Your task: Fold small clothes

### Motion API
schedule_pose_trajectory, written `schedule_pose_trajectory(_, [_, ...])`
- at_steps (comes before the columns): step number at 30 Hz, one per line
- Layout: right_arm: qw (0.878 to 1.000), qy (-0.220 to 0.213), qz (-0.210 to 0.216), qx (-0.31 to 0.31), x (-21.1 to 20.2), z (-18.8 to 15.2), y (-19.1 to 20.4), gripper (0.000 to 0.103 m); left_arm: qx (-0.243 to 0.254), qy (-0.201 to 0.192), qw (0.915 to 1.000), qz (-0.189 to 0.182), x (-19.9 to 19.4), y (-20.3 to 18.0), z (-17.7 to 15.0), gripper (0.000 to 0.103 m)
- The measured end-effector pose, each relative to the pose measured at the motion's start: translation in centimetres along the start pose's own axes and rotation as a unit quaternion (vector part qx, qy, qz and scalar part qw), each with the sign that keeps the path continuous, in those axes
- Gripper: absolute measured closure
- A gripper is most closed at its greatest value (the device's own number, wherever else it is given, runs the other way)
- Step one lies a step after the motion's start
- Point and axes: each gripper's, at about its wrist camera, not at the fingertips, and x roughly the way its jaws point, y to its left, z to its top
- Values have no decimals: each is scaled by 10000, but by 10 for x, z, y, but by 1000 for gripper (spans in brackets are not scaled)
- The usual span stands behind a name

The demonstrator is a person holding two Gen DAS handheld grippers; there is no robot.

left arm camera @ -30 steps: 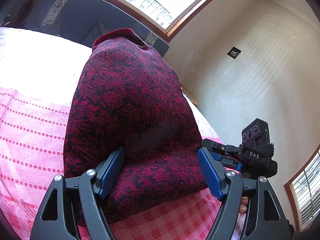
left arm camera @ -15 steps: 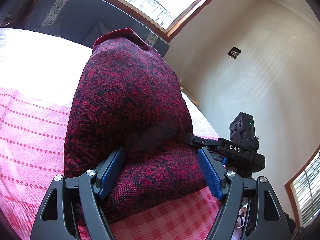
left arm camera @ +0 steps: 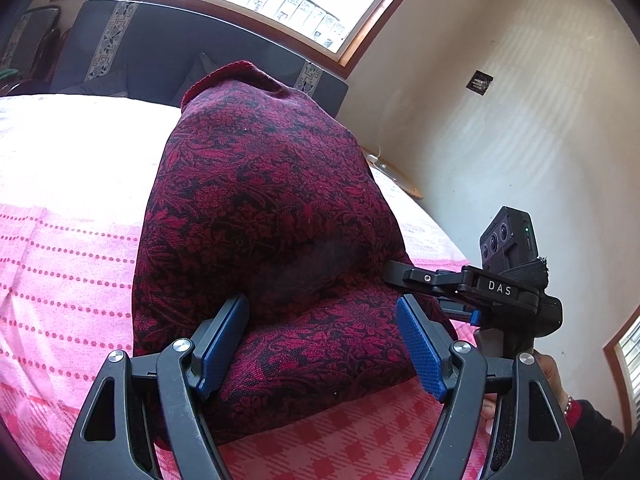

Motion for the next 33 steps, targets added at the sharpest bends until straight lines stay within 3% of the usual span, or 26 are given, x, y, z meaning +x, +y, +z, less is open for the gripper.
schedule_pose_trajectory(5, [9994, 28, -255, -230, 4, 4, 9, 39, 89, 16, 9999, 124, 3, -5, 0, 27])
schedule_pose_trajectory(17, [9997, -11, -168, -181, 9, 11, 10, 40, 269, 47, 9990, 351, 9, -23, -5, 26])
schedule_pose_trajectory(19, [9997, 51, -109, -219, 11, 10, 12, 53, 305, 58, 9987, 402, 9, -25, -6, 26])
schedule_pose_trajectory(22, [9998, 120, 40, -177, 14, 6, 18, 57, 373, 67, 9982, 456, 9, -28, -6, 24])
schedule_pose_trajectory(33, [9997, 115, 130, -146, 13, 5, 15, 59, 32, -109, 9999, -28, -7, -12, -5, 23])
